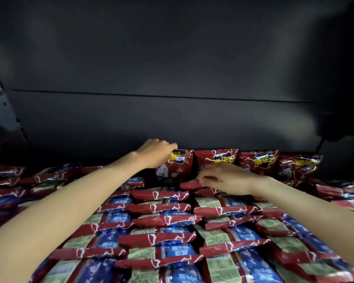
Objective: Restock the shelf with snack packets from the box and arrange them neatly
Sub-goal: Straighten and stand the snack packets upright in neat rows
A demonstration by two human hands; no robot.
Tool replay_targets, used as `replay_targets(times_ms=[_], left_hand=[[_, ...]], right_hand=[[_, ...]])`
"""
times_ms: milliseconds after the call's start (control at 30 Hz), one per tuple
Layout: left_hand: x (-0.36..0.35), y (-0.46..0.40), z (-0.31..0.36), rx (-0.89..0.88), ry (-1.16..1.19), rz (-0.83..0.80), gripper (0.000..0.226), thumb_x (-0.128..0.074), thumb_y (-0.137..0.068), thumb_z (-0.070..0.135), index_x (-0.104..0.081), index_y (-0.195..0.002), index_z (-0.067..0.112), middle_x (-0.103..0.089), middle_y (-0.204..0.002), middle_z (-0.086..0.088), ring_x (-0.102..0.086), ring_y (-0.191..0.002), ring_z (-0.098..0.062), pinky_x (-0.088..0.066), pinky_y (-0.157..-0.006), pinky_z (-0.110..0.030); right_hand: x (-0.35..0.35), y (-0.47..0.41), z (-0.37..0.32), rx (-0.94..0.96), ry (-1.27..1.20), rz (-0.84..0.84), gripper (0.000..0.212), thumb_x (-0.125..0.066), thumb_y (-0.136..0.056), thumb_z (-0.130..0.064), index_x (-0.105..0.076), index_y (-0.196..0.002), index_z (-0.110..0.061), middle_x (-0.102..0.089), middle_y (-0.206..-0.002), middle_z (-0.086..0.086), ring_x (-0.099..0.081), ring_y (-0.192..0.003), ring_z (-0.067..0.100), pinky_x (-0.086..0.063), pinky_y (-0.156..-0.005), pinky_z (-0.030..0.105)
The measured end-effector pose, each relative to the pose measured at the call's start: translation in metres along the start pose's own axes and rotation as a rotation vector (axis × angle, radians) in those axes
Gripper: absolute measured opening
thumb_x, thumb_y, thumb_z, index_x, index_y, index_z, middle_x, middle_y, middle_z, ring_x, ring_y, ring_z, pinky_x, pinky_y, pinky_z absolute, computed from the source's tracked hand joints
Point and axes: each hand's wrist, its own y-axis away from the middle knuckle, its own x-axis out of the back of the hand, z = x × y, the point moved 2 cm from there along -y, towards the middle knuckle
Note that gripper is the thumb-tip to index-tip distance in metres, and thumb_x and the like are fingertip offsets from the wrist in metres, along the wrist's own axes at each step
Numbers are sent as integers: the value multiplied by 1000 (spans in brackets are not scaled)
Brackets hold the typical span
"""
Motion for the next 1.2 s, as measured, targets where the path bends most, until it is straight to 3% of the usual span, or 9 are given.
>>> replay_targets(times_ms=[133, 233, 334, 434, 600, 700, 834, 1067, 1201], left_hand=[[-12, -7, -2, 36, 58, 15, 26, -36, -97, 4, -48, -118, 13, -60, -114, -4, -61, -95, -22, -51, -74, -38], [-21, -3, 1, -12, -44, 103, 46, -47, -96, 12, -34, -139, 17, -44, -134, -3, -49, -117, -21, -49, -75, -33], [-19, 1, 0, -115, -135, 242, 73, -70, -73, -1, -42, -136, 22, -48, -115, -9, -53, -97, -22, -47, -58, -29], [-22, 1, -2, -199, -220, 194, 70, -74, -68, -1, -51, -130, 23, -50, -111, -8, -52, -93, -21, -48, -56, -27], [-28, 0, 2, -227, -215, 38, 76, -61, -86, 14, -19, -149, 23, -21, -149, -8, -26, -131, -23, -43, -95, -30], [-29, -1, 9, -247, -275, 21, 84, -55, -83, -1, -8, -151, 20, -11, -154, -10, -18, -137, -26, -36, -104, -32], [-33, -7, 16, -240, -369, -32, 88, -51, -84, -6, 1, -151, 18, 0, -157, -9, -12, -141, -26, -27, -108, -36], [-14, -4, 14, -247, -229, -51, 78, -61, -85, 12, -21, -148, 32, -14, -154, -2, -20, -136, -20, -34, -104, -37], [26, 24, -5, -120, 62, -23, 42, -50, -95, 34, -43, -136, 36, -56, -126, 9, -54, -106, -6, -45, -90, -27]], right_hand=[[4, -10, 15, -87, -35, 215, 23, -47, -98, -25, -64, -113, -22, -61, -115, -7, -59, -95, 8, -47, -91, 28], [9, -16, 28, -151, 151, 285, 32, -53, -95, -17, -58, -126, -20, -53, -126, 1, -58, -107, 21, -46, -94, 34], [12, -20, 36, -148, 335, 238, 43, -51, -95, -18, -47, -136, -29, -45, -131, 1, -50, -118, 22, -48, -94, 38], [14, -23, 42, -168, 421, 233, 45, -47, -98, -22, -41, -140, -36, -41, -130, 2, -46, -119, 22, -50, -90, 36], [13, -24, 52, -180, 577, 275, 51, -51, -95, -23, -37, -143, -34, -43, -123, 6, -49, -112, 25, -54, -76, 36], [13, -20, 53, 14, 708, 346, 66, -77, -69, -7, -58, -128, -30, -57, -102, 7, -59, -84, 24, -54, -58, 33], [13, -23, 61, 62, 910, 316, 66, -83, -61, -11, -63, -122, -30, -59, -95, 7, -56, -81, 25, -48, -64, 35], [16, -24, 61, 32, 669, 387, 51, -82, -66, -25, -67, -114, -22, -58, -100, 9, -59, -86, 27, -51, -69, 37], [29, -25, 38, 146, 404, 322, 37, -56, -93, -34, -56, -128, -23, -49, -124, 3, -49, -112, 20, -44, -96, 34]])
